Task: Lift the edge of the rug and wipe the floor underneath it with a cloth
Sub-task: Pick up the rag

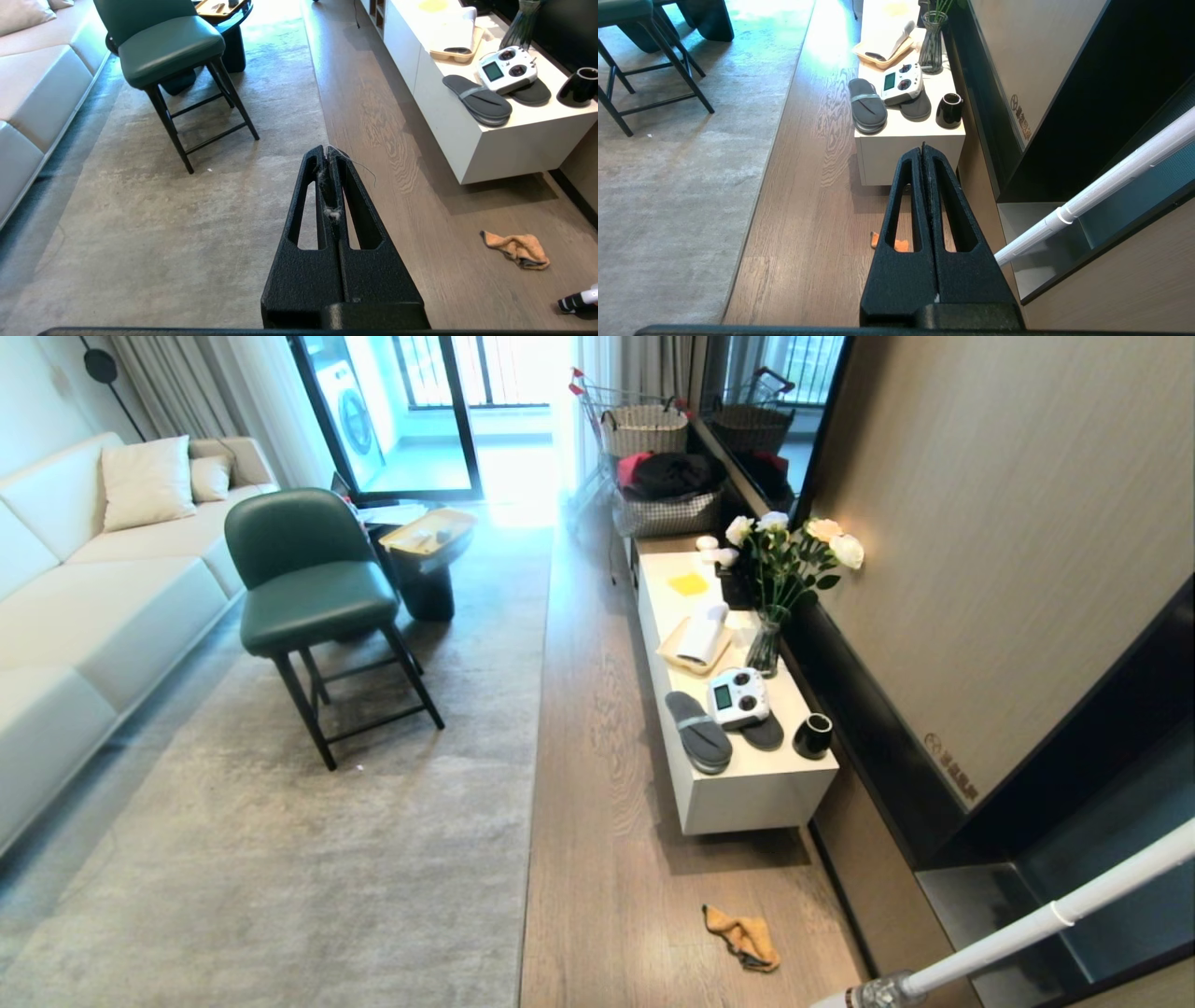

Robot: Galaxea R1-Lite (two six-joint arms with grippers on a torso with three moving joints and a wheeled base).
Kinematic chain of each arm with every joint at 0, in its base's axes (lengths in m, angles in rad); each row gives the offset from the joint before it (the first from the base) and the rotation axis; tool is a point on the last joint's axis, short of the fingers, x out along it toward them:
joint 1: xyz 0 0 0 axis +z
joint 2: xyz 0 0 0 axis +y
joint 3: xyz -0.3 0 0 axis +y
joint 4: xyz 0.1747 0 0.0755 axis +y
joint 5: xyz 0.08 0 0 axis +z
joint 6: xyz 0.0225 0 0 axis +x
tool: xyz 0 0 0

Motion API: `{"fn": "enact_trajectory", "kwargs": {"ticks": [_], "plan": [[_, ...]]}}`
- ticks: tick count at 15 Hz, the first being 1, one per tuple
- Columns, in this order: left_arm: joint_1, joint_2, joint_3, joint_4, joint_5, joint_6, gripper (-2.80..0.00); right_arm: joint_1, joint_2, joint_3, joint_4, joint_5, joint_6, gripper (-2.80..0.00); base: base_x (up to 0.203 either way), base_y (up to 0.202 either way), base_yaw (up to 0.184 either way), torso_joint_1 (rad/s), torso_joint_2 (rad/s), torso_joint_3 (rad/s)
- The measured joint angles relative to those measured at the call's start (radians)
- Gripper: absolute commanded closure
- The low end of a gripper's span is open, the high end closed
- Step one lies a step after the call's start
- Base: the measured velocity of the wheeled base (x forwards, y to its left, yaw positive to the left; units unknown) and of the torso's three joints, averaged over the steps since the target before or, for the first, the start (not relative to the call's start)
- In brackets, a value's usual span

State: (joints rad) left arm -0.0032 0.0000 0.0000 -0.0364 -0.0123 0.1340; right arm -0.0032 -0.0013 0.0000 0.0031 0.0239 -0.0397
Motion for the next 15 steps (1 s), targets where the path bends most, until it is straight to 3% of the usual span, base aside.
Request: {"fn": "enact_trajectory", "kwargs": {"ticks": [15], "plan": [[0.0,0.0,0.0,0.0,0.0,0.0,0.0,0.0,0.0,0.0,0.0,0.0,0.0,0.0,0.0,0.0,0.0,0.0,0.0,0.0]]}}
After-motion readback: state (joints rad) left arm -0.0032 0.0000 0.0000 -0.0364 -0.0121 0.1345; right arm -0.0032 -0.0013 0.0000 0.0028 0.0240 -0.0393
